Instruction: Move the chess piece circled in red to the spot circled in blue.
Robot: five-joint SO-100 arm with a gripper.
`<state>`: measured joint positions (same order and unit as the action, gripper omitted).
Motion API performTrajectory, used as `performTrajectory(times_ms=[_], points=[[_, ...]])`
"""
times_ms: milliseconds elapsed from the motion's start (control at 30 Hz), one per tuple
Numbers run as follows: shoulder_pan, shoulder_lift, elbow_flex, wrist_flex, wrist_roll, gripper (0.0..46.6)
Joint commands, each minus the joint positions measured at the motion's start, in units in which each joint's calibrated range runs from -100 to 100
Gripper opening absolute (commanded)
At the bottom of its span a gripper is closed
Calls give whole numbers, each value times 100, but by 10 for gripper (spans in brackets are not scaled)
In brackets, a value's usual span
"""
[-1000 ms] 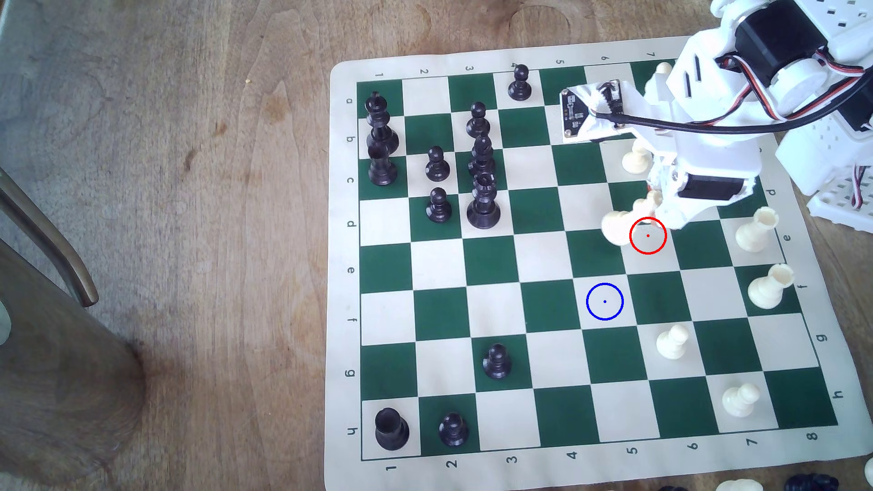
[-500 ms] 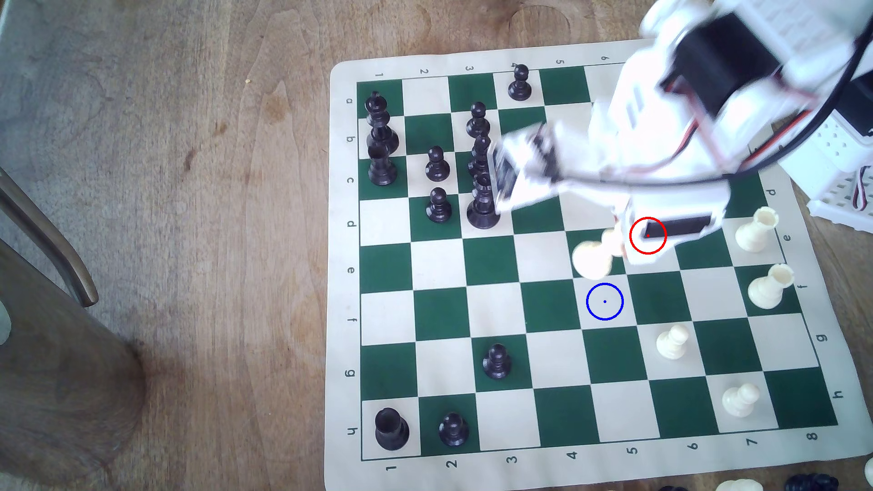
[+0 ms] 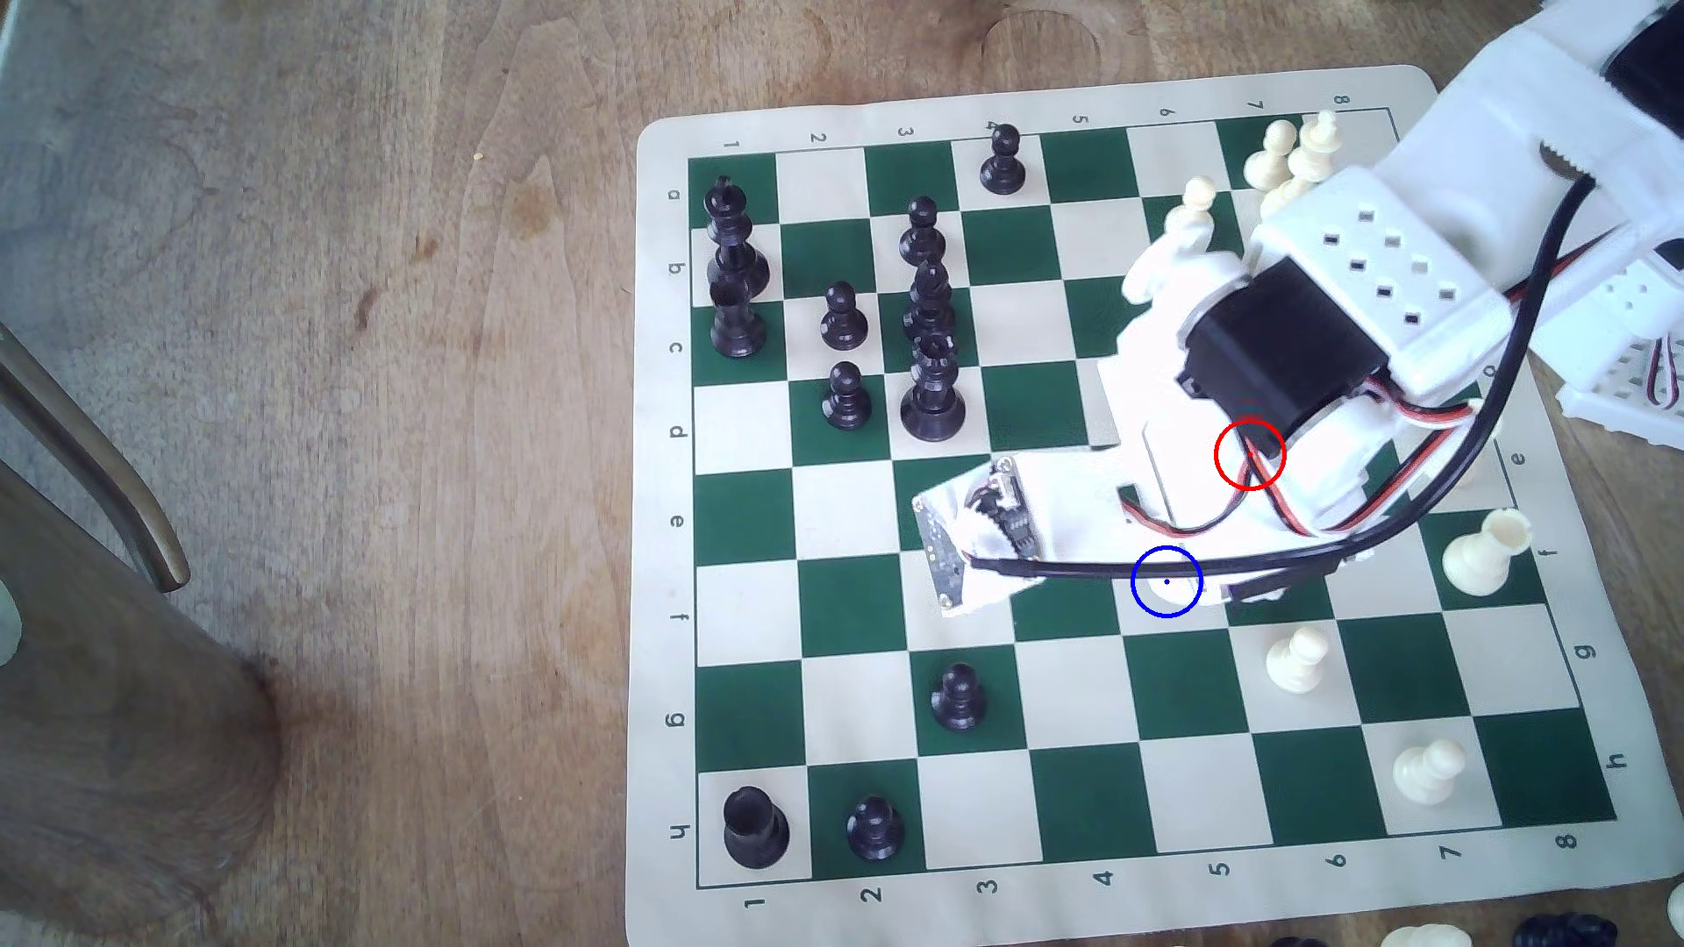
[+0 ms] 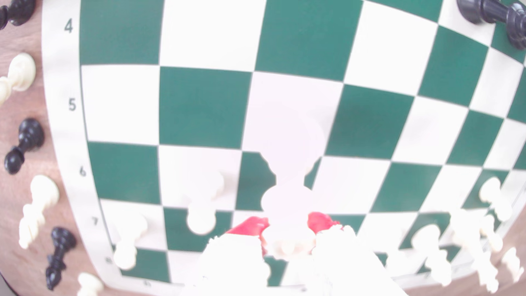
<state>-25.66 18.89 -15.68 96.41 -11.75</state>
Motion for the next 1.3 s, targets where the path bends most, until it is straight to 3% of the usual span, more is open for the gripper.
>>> performTrajectory(times_ms=[0,933,1000,1133,1267], points=[[13,-149,-417,-141,-49,3],[36,29,72,-321,-24,3],[52,29,81,-321,-20,28],[83,29,90,-387,-93,132],[83,29,108,-452,-127,158]])
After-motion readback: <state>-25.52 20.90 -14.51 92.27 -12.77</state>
